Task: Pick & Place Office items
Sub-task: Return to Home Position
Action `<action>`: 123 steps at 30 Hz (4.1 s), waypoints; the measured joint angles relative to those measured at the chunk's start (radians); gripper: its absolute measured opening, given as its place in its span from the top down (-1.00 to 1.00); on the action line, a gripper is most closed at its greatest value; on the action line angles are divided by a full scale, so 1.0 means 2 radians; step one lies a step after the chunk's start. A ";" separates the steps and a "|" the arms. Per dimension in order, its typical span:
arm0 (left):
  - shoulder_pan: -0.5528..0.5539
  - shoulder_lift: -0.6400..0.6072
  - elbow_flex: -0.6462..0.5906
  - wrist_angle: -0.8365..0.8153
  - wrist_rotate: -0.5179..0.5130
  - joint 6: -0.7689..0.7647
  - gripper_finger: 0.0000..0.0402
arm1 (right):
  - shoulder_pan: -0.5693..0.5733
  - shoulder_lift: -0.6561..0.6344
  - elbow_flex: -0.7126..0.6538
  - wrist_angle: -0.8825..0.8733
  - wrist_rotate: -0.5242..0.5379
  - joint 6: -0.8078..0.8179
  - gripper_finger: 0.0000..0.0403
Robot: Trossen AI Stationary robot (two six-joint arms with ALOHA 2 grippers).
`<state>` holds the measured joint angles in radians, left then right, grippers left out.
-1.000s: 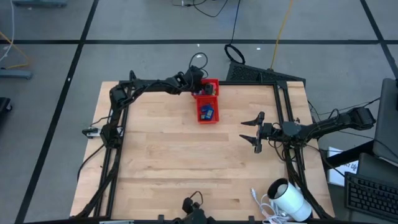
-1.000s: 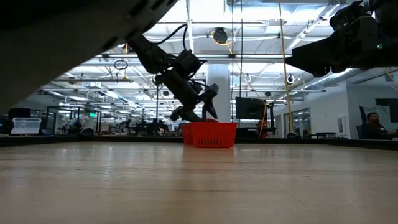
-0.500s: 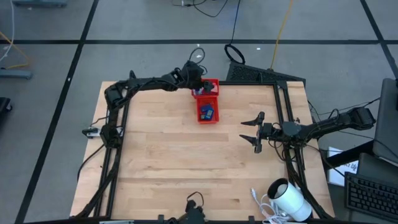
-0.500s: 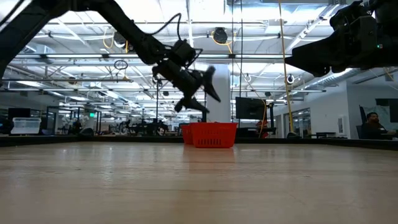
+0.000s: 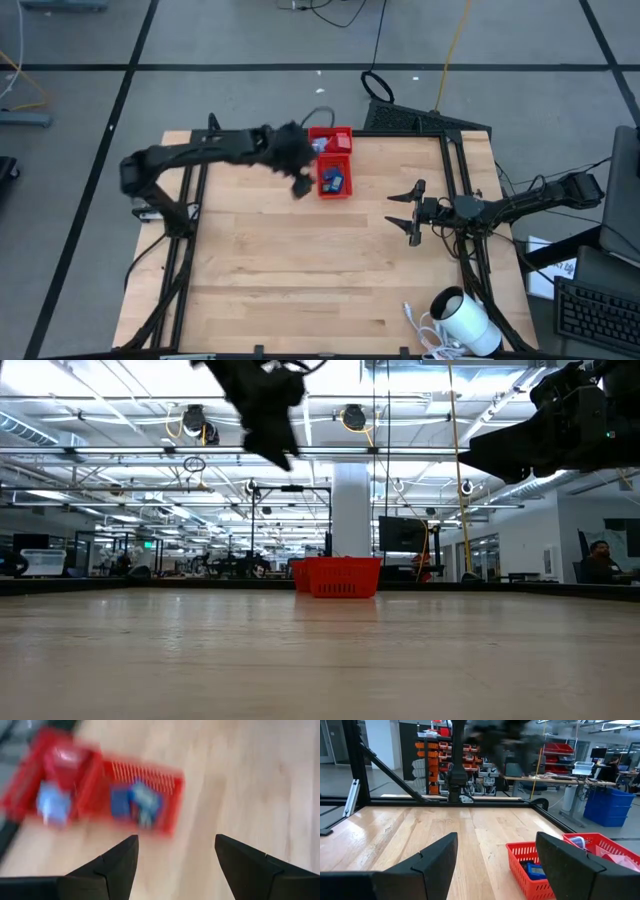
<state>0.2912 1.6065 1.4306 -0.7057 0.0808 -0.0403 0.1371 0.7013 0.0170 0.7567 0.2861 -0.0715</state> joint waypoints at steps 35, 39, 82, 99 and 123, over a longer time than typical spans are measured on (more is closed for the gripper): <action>-0.109 -0.628 -0.542 0.371 0.060 -0.026 -0.33 | 0.000 0.000 0.000 -0.003 0.000 0.000 -0.31; -0.109 -0.696 -0.542 0.342 0.060 -0.012 -0.33 | 0.000 0.000 0.000 -0.003 0.000 0.000 -0.31; -0.109 -0.800 -0.708 0.441 0.000 -0.019 -0.33 | 0.000 0.000 0.000 -0.003 0.000 0.000 -0.31; -0.109 -0.800 -0.707 0.359 -0.054 0.032 -0.33 | 0.000 0.000 0.000 -0.003 0.000 0.000 -0.31; -0.109 -0.800 -0.707 0.362 -0.054 0.055 -0.33 | 0.000 0.000 0.000 -0.003 0.000 0.000 -0.31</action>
<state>0.0723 0.0063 0.0170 0.0193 -0.0277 0.0700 0.1371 0.7013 0.0173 0.7509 0.2859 -0.0719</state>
